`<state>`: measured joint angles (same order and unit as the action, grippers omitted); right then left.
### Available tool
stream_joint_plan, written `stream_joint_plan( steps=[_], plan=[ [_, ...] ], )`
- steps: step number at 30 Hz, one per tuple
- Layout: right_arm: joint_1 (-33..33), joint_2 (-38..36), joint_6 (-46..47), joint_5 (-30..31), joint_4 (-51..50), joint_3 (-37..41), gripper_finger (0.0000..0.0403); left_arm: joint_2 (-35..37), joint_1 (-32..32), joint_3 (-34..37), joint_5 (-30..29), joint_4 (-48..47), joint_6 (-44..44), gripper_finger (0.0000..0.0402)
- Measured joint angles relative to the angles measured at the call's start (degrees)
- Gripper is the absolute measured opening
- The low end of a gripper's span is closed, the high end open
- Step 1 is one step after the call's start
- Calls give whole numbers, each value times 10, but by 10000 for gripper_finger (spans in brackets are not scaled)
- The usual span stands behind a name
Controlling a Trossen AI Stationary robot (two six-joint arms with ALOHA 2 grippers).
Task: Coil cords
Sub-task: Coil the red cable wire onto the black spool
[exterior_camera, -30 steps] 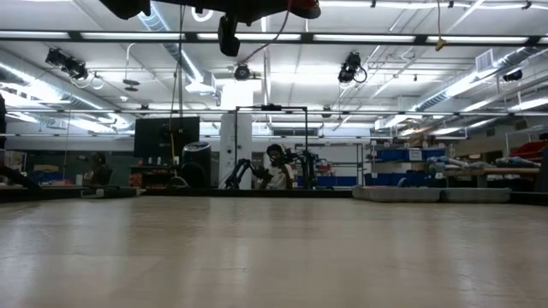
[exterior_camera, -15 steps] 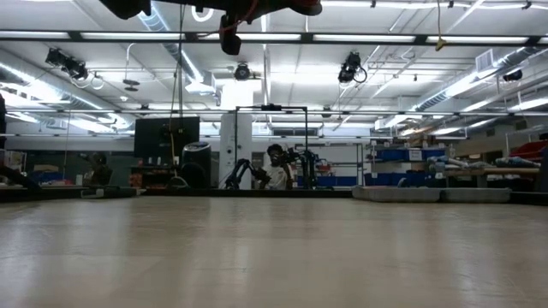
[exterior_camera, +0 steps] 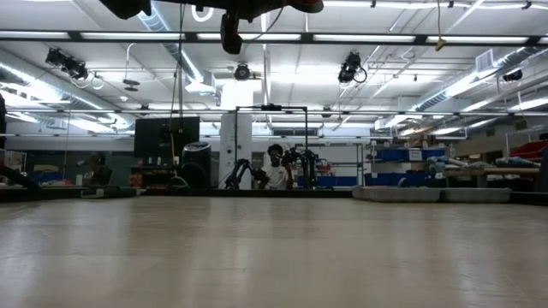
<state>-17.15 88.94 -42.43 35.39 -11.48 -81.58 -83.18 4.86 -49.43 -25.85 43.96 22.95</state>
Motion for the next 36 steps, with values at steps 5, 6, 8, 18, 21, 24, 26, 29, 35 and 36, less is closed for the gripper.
stream_joint_plan(
  steps=[5,6,8,18,21,24,26,29,35,36],
  plan=[
    [-4,0,99,32,-1,0,0,0,0,0,0,0,-2,3],
    [-7,0,116,38,1,0,0,0,0,0,0,0,-3,3],
    [-11,0,156,39,1,0,0,0,0,0,0,0,-3,3],
    [-16,0,347,54,29,0,0,0,0,0,0,-1,-31,3],
    [-12,0,388,72,44,0,0,0,0,0,-2,-1,-62,3],
    [-7,0,463,58,44,0,0,0,0,0,-15,-1,-64,3],
    [-3,0,510,41,45,0,0,0,0,0,-16,0,-74,3],
    [-3,-1,543,36,61,0,0,0,0,0,-16,5,-97,3],
    [-21,-10,537,42,93,0,0,0,1,0,-16,20,-117,3],
    [-27,-10,531,50,93,1,0,0,1,0,-15,25,-123,3]
  ],
)
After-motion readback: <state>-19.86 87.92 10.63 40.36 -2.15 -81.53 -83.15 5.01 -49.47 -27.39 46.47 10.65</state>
